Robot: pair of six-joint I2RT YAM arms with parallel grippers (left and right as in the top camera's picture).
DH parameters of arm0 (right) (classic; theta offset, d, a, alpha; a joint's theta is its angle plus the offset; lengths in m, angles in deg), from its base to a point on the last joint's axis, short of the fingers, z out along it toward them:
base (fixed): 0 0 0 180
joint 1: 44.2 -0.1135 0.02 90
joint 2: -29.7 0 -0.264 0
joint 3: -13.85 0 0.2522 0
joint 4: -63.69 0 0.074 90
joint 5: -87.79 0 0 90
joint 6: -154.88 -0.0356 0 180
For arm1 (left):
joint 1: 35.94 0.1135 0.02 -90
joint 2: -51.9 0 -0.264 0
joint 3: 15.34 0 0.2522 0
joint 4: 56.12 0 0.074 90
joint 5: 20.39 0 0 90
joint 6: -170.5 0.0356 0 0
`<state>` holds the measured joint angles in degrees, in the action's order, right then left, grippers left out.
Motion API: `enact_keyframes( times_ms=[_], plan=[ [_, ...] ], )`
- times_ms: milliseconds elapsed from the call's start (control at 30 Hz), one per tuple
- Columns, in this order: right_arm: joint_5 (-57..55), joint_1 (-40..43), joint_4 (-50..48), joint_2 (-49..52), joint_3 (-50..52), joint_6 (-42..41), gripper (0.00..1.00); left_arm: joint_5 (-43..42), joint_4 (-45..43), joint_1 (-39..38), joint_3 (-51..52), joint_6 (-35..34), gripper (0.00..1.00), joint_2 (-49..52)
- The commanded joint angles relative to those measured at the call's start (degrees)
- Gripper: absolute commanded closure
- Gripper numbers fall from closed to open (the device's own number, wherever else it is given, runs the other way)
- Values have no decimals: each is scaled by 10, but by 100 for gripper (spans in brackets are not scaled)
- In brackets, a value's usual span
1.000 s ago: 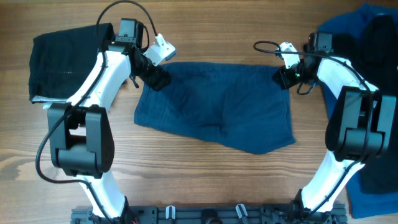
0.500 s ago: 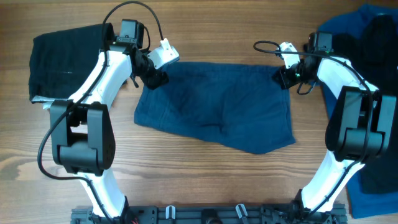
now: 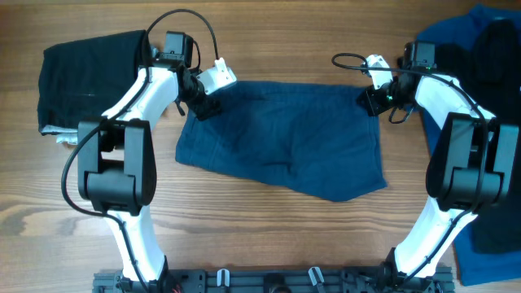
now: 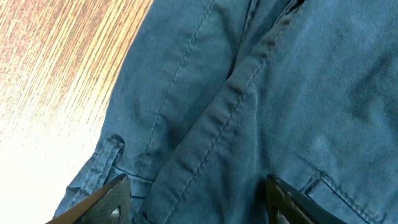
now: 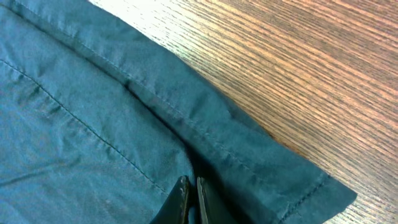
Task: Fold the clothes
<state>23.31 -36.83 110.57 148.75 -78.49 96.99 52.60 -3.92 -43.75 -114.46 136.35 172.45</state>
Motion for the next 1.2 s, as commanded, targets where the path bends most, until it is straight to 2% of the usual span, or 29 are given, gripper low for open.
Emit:
enact_keyframes(
  times_ms=[0,233,367,467,500,633,667,700,833,900,1067,1167],
  plan=[
    [13,-4,-6,12,-8,-7,94,2,2,2,-4,14,31,19],
    [13,-4,-9,12,-8,-7,94,5,21,2,-4,12,31,32],
    [13,-4,-8,12,-8,-7,94,6,23,2,-4,7,41,32],
    [13,-4,-8,12,-8,-7,95,6,25,2,-4,-5,44,32],
    [13,-4,-8,12,-8,-7,95,6,24,2,-4,-10,52,32],
    [13,-4,-7,12,-8,-12,92,6,18,2,-4,-10,93,29],
    [13,-4,-7,12,-8,-20,92,6,18,2,-4,-10,96,27],
    [9,-4,-8,12,-8,-26,96,6,17,2,-4,-10,96,23],
    [9,-4,-8,12,-8,-29,96,6,8,2,-4,-37,96,10],
    [9,-4,-10,10,-12,-68,96,6,7,2,-4,-46,96,1],
    [9,-4,16,-11,-15,-147,96,5,-16,2,-4,-189,96,-33],
    [9,-4,39,-38,-15,-176,96,-5,-16,1,-4,-241,96,-50]
  ],
)
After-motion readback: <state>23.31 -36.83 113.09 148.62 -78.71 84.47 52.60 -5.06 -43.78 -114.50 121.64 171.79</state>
